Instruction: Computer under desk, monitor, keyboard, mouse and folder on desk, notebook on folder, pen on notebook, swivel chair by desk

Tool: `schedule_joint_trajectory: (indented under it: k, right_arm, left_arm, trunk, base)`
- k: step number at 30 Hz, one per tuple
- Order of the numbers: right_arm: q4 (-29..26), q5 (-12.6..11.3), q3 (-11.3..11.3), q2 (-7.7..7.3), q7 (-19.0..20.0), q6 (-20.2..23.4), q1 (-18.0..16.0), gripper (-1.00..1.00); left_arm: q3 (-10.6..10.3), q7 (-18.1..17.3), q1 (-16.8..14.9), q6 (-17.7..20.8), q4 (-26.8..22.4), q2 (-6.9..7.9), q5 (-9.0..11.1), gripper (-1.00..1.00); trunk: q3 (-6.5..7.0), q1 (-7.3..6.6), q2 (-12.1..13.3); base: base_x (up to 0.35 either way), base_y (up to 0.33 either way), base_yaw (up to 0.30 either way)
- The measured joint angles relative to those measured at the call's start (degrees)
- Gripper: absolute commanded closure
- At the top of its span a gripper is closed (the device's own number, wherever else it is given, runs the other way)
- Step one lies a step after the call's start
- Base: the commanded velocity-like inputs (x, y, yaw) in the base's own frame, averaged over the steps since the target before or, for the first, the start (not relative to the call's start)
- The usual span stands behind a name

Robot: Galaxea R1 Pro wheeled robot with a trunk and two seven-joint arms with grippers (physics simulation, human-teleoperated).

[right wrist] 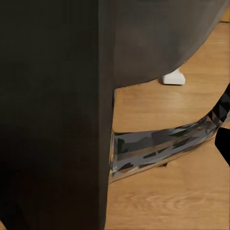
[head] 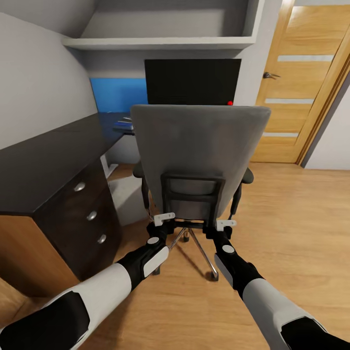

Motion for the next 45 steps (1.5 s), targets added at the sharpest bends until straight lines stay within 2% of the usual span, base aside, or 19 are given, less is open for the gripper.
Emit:
schedule_joint_trajectory:
  k: [19,38,45]
  right_arm:
    - [0.03,-0.08,-0.04,-0.01,-0.05,-0.01,0.01,-1.00]
    - [0.05,-0.21,-0.17,-0.03,-0.15,-0.03,0.02,-1.00]
    - [0.04,-0.14,-0.08,-0.02,-0.10,-0.09,0.01,-1.00]
  left_arm:
    - [-0.05,0.15,0.00,-0.07,-0.05,0.00,-0.03,-1.00]
    - [0.03,0.24,-0.01,-0.08,-0.04,0.00,-0.22,-1.00]
    - [0.08,-0.22,-0.04,-0.03,-0.01,0.00,-0.63,-1.00]
  trunk:
    - [0.00,0.00,0.00]
    - [0.00,0.00,0.00]
    - [0.01,0.04,0.01]
  base:
    - [0.318,-0.091,-0.003]
    - [0.316,-0.005,0.000]
    - [0.018,-0.026,0.000]
